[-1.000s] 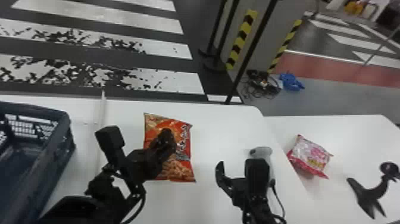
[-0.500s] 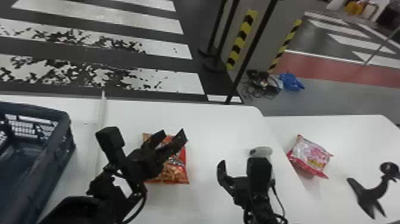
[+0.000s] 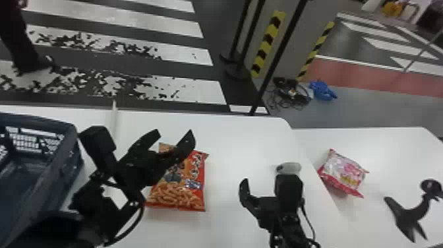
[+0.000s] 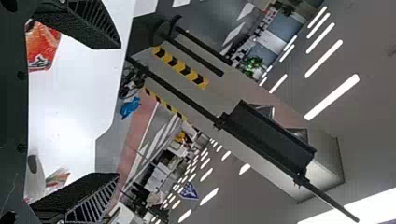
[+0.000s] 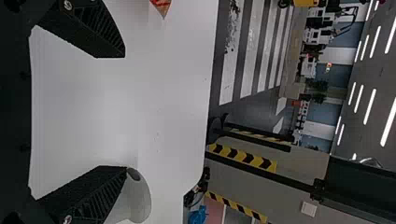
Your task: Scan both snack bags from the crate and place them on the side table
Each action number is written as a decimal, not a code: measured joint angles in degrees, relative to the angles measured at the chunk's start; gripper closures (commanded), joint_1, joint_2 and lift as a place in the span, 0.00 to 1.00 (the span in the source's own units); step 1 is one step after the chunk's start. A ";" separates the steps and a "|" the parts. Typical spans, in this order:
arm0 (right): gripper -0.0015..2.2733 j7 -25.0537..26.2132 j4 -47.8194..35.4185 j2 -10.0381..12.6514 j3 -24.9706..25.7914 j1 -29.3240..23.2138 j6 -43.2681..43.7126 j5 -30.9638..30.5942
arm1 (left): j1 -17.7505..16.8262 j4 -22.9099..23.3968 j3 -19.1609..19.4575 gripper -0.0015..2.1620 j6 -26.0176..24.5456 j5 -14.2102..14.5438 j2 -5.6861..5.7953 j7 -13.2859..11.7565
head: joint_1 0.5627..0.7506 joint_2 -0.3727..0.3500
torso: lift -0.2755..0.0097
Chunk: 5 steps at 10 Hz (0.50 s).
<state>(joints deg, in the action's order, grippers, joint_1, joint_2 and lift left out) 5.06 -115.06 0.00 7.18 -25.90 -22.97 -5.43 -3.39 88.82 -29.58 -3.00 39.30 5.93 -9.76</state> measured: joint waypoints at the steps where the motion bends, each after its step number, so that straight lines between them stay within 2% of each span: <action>1: 0.03 -0.66 -0.63 0.00 -0.09 -0.07 -0.76 1.13 | 1.79 4.59 2.24 0.01 -0.94 -3.16 1.66 1.06 | 0.70 0.03 | 0.62; 3: 0.03 -3.02 -1.63 0.00 -0.25 0.04 -3.17 4.38 | 5.37 12.03 6.57 0.01 -3.63 -8.45 4.48 2.86 | 0.70 0.04 | 0.62; 5: 0.03 -5.44 -3.23 0.00 0.14 0.32 -7.11 8.43 | 9.68 18.28 11.03 0.01 -6.67 -13.57 6.28 4.23 | 0.70 0.11 | 0.62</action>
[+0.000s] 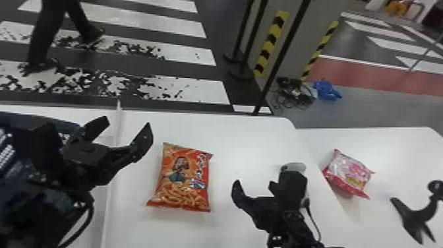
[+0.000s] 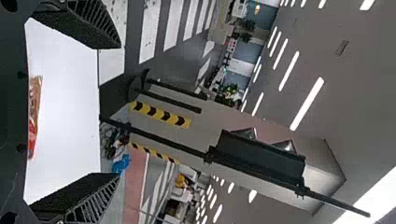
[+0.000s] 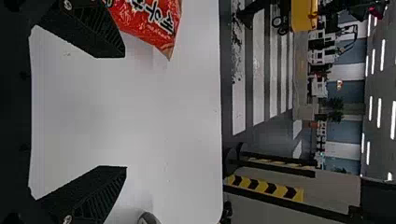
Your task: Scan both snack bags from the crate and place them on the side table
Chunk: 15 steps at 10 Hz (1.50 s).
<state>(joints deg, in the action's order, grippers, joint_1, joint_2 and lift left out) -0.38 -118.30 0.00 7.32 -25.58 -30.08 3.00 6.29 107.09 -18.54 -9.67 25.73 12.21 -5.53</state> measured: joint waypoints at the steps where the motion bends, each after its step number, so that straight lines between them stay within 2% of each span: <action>1: 0.03 -1.30 -1.21 0.00 0.54 0.08 -2.38 2.37 | 2.36 3.48 1.86 0.01 -1.16 -3.13 1.01 1.27 | 0.70 0.15 | 0.62; 3: 0.03 -4.82 -3.54 0.00 3.07 0.48 -8.97 9.89 | 7.68 10.53 6.27 0.01 -4.97 -8.37 2.51 2.09 | 0.70 0.24 | 0.62; 4: 0.03 -6.42 -4.35 0.00 4.58 0.85 -12.38 13.94 | 10.14 13.43 8.77 0.01 -7.36 -9.69 3.15 2.28 | 0.70 0.27 | 0.62; 6: 0.03 -9.32 -4.90 0.00 7.67 2.19 -19.01 21.60 | 14.73 16.98 13.67 0.01 -10.34 -10.05 3.96 2.26 | 0.70 0.38 | 0.62; 8: 0.03 -11.45 -4.61 0.00 9.37 3.69 -23.95 25.88 | 19.71 19.82 17.27 0.01 -10.57 -10.38 4.31 2.32 | 0.70 0.46 | 0.62; 10: 0.03 -13.82 -3.68 0.00 9.93 5.53 -29.12 26.51 | 22.86 20.86 20.05 0.01 -10.08 -10.61 4.39 2.37 | 0.70 0.52 | 0.62; 13: 0.03 -15.68 1.79 0.00 10.30 9.50 -31.59 26.04 | 25.16 20.56 22.17 0.01 -6.32 -9.24 4.73 2.17 | 0.70 0.58 | 0.62; 15: 0.03 -16.61 6.01 0.00 10.38 13.39 -34.01 25.37 | 25.79 20.55 22.57 0.01 -5.67 -8.87 4.82 2.01 | 0.70 0.59 | 0.62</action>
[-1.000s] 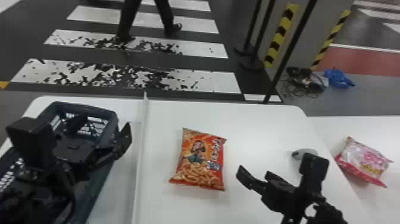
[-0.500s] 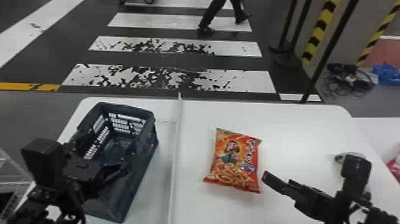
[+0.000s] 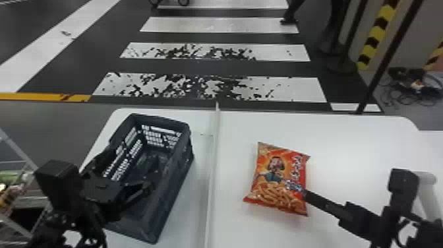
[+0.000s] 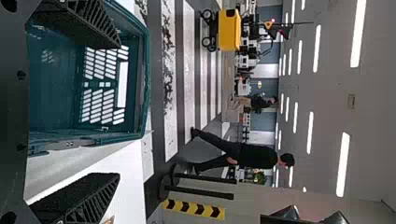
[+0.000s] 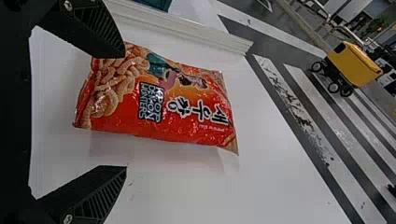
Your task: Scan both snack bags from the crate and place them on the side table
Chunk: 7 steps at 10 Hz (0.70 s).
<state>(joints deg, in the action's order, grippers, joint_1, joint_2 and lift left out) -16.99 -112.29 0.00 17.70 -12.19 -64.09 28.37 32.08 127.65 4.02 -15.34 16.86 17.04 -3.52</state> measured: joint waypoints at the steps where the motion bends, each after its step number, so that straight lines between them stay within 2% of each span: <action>1: 0.03 -0.51 1.68 0.00 -0.04 1.54 -1.21 -0.43 | 0.07 -0.10 -0.02 0.01 0.04 0.01 0.01 -0.09 | 0.70 0.60 | 0.62; 7: 0.03 -2.14 10.97 0.00 -1.48 7.99 -5.07 -2.89 | -0.47 -1.52 -0.33 0.01 -0.05 0.19 0.17 -0.38 | 0.70 0.64 | 0.62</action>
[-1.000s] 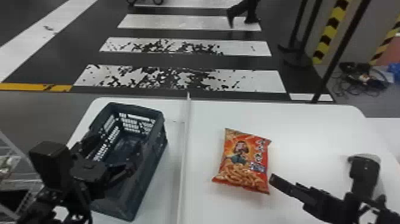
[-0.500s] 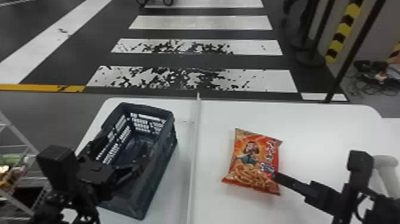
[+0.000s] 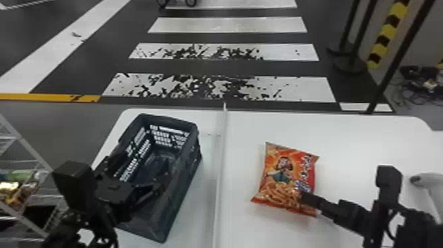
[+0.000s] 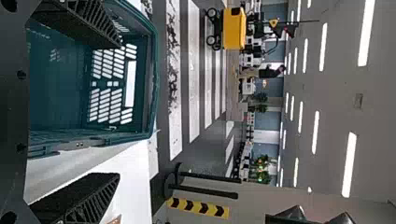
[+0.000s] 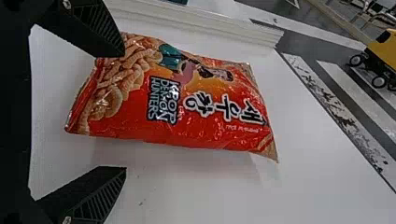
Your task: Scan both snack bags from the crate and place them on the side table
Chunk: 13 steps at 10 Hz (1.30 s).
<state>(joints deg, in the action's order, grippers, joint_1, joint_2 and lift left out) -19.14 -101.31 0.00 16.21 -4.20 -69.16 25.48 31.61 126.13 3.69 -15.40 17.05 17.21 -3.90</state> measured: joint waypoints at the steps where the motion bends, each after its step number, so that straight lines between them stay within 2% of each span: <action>1: 0.04 -0.45 0.73 0.00 -0.31 0.65 -0.65 -0.11 | 0.02 -0.22 0.00 0.01 0.09 0.03 0.02 -0.06 | 0.70 0.64 | 0.62; 3: 0.10 -0.45 2.31 0.00 -0.87 1.94 -1.28 -0.82 | 0.02 -0.59 -0.20 0.01 0.35 0.09 0.02 -0.06 | 0.70 0.66 | 0.62; 4: 0.24 -0.34 3.40 0.00 -0.93 2.61 -1.49 -1.18 | 0.04 -0.67 -0.26 0.01 0.51 0.09 0.02 -0.10 | 0.70 0.66 | 0.62; 5: 0.50 -0.24 4.30 0.00 -1.02 3.18 -1.61 -1.63 | 0.10 -0.81 -0.27 0.01 0.63 0.09 0.02 -0.10 | 0.70 0.66 | 0.62; 6: 0.90 -0.24 4.88 0.00 -1.22 3.59 -1.64 -2.44 | 0.18 -0.87 -0.27 0.01 0.81 0.09 0.02 -0.14 | 0.70 0.65 | 0.62; 7: 0.98 -0.06 5.03 0.00 -1.43 3.73 -1.80 -3.32 | 0.32 -0.95 -0.27 0.01 0.96 0.09 0.02 -0.15 | 0.70 0.65 | 0.62; 10: 0.99 -1.45 3.71 0.00 -0.95 2.66 -3.16 -3.79 | 0.49 -1.23 -0.27 0.01 1.35 0.20 -0.07 -0.14 | 0.70 0.65 | 0.62; 13: 0.99 -1.60 -3.53 0.00 0.08 0.87 -4.53 -5.05 | 0.56 -1.29 -0.27 0.01 1.67 0.48 -0.08 -0.01 | 0.70 0.63 | 0.62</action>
<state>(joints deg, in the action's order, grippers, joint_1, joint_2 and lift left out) -20.73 -104.85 0.00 16.29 -3.33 -73.68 20.44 32.17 124.84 3.42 -13.73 17.52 17.13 -3.91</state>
